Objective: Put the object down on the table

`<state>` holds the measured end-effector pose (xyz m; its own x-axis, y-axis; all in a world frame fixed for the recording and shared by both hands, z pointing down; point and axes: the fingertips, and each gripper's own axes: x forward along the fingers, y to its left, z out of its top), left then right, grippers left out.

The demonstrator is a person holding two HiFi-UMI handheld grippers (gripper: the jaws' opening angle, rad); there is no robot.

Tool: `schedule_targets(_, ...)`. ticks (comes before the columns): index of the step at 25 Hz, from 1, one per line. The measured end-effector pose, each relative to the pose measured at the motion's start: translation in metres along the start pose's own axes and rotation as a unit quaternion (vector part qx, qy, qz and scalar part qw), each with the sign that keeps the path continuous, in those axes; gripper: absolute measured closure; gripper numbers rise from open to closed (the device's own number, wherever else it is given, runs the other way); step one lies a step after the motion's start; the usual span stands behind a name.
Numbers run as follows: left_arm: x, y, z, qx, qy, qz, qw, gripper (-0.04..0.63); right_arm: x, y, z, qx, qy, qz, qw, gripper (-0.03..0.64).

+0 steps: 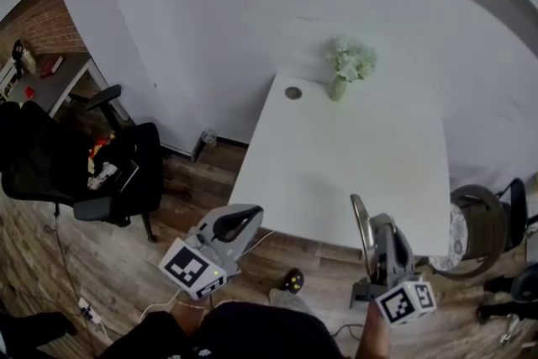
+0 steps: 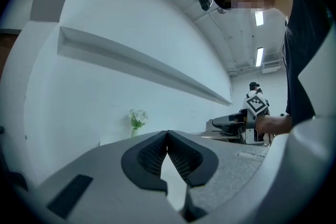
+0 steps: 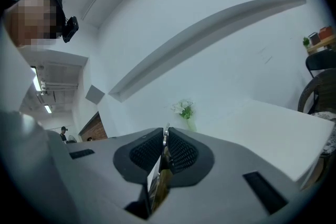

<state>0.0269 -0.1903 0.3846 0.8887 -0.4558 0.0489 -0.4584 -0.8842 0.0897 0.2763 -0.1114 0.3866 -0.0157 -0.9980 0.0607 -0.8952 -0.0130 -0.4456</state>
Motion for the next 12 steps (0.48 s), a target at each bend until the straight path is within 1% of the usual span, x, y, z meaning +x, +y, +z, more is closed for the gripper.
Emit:
schedule_targets(5, 0.029, -0.003, 0.0, -0.015, 0.011, 0.023, 0.9996, 0.595, 0.021, -0.027, 0.014, 0.001, 0.007, 0.016, 1.0, 0.586)
schedule_targets(7, 0.038, -0.004, 0.001, -0.012, 0.009, 0.032, 0.9994, 0.595, 0.029, -0.036, 0.016, 0.003, 0.012, 0.023, 1.0, 0.586)
schedule_targets(10, 0.049, -0.005, 0.005, 0.006, -0.003, 0.041, 0.9991, 0.595, 0.04, -0.05, 0.02, 0.001, 0.02, 0.033, 0.999, 0.586)
schedule_targets(12, 0.054, -0.007, 0.006, 0.005, -0.003, 0.051, 0.9987, 0.595, 0.046, -0.057, 0.022, -0.002, 0.024, 0.041, 0.999, 0.586)
